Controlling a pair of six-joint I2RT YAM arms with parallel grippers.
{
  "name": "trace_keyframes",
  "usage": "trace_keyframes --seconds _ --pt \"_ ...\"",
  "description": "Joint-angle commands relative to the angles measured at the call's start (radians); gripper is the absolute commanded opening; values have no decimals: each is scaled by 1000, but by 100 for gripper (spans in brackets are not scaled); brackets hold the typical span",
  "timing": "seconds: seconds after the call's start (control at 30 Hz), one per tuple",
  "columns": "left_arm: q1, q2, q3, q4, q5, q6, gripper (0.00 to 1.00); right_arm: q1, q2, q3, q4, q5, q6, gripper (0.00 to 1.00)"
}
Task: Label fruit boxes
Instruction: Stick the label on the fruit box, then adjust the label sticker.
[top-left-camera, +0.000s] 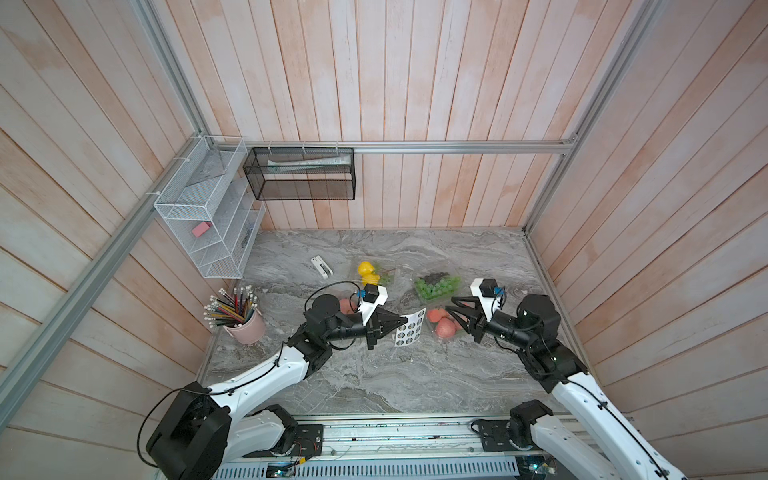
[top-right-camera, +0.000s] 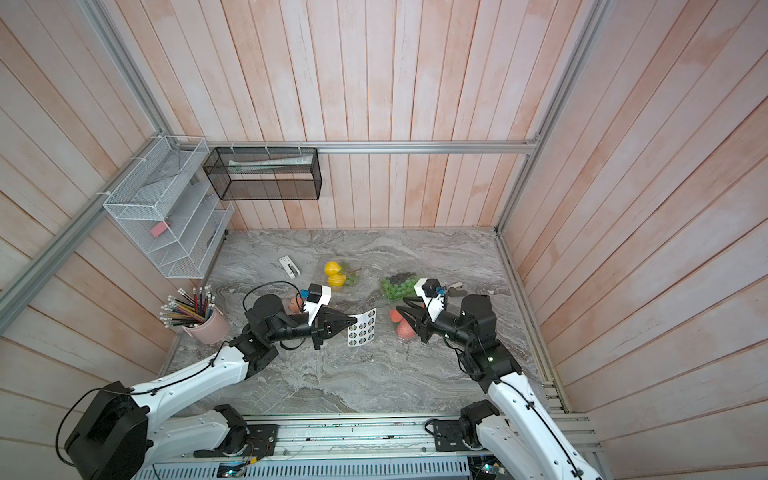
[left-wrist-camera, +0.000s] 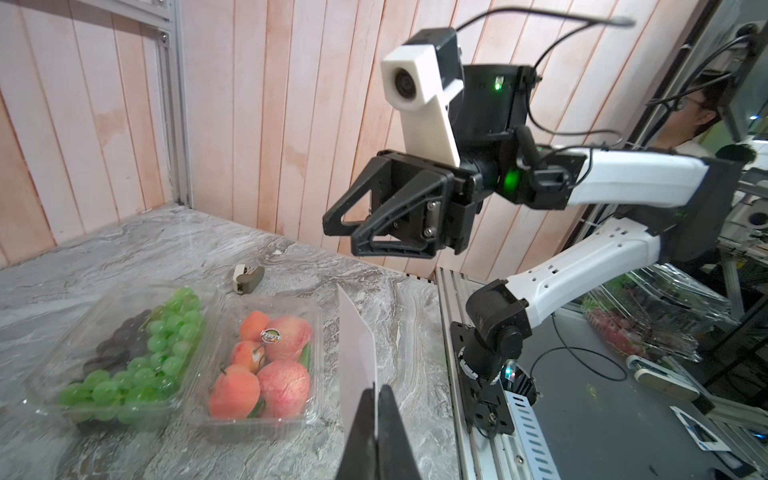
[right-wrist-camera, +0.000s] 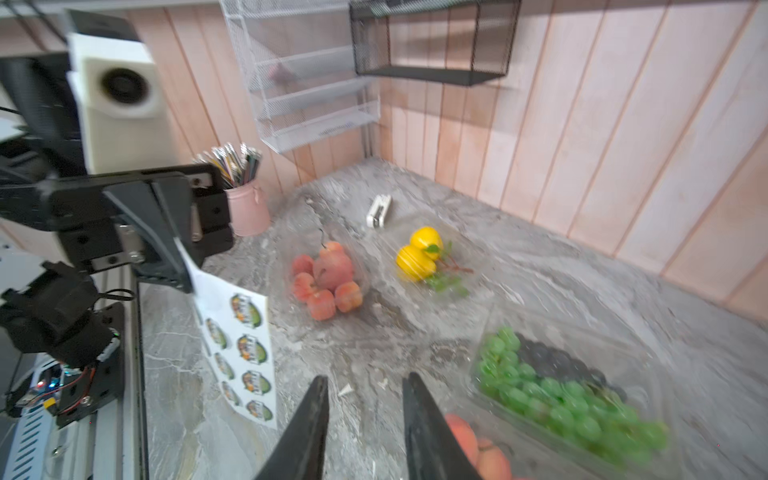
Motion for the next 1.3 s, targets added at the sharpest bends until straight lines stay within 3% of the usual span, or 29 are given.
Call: trace_keyframes --seconds 0.0,0.17,0.33,0.73,1.27 --pt "-1 18 31 114 69 -37 0 -2 1 -17 205 -175 -15 36" --pt "-1 30 41 141 105 -36 0 -4 52 -9 209 -330 -20 45" --pt "-2 33 49 179 142 -49 0 -5 111 2 236 -407 2 47" --pt "-2 74 50 241 163 -70 0 9 242 19 343 -542 78 40" --pt "-7 111 68 248 153 -69 0 43 288 24 383 -572 108 24"
